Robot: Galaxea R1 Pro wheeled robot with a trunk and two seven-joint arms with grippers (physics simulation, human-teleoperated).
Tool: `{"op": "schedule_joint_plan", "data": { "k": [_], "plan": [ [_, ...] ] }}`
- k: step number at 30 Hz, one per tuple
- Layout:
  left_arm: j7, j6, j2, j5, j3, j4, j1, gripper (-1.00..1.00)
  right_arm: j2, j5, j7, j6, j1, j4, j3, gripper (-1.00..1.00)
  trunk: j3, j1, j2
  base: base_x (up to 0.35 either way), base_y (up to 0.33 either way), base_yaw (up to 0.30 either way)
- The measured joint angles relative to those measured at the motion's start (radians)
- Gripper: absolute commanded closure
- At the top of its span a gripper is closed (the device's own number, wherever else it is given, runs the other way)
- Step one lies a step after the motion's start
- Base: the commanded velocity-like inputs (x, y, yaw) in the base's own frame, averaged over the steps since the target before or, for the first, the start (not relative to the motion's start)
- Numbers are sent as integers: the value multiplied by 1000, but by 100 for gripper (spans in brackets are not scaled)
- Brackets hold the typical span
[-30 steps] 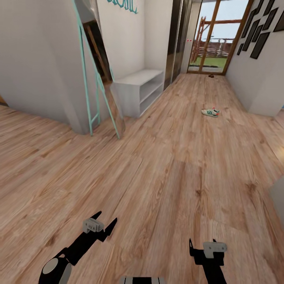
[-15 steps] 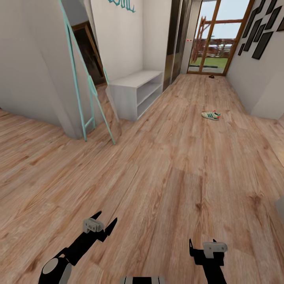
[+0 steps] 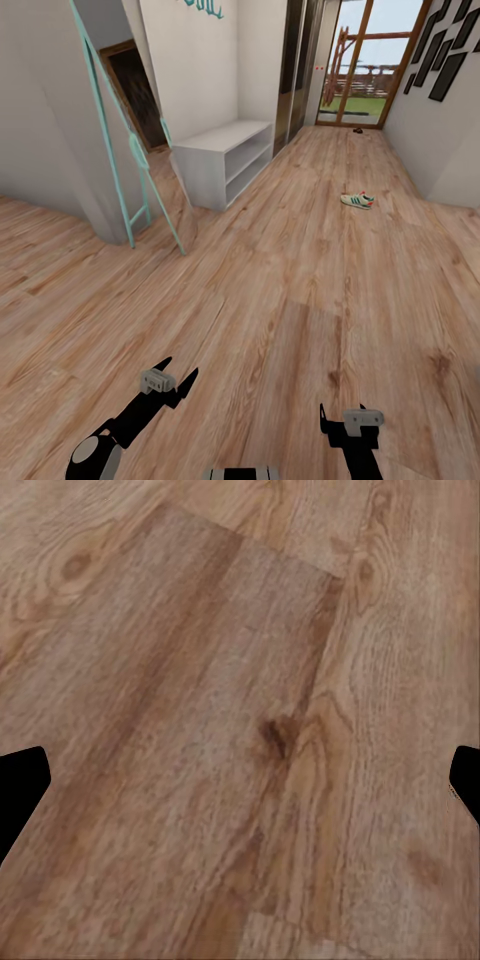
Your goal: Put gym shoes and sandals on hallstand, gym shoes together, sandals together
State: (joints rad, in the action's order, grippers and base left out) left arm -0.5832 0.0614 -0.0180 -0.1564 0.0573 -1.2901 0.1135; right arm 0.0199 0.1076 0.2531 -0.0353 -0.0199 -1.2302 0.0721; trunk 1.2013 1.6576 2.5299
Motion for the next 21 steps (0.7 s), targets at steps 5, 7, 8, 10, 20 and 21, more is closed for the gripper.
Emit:
{"op": "schedule_joint_plan", "data": {
  "k": [5,7,8,10,20,21],
  "plan": [
    [0,0,0,0,0,0,0,-100,0,1,0,0,0,0,0,-100,0,0,0,320,-124,0],
    [0,0,0,0,0,0,0,-100,0,1,0,0,0,0,0,-100,0,0,0,320,-116,0],
    [0,0,0,0,0,0,0,-100,0,1,0,0,0,0,0,-100,0,0,0,320,-112,0],
    [0,0,0,0,0,0,0,-100,0,1,0,0,0,0,0,-100,0,0,0,320,-111,0],
    [0,0,1,0,0,0,0,-100,0,1,0,0,0,0,0,-100,0,0,0,320,-107,0],
    [0,0,1,0,0,0,0,-100,0,1,0,0,0,0,0,-100,0,0,0,320,-104,0]
  ]
}}
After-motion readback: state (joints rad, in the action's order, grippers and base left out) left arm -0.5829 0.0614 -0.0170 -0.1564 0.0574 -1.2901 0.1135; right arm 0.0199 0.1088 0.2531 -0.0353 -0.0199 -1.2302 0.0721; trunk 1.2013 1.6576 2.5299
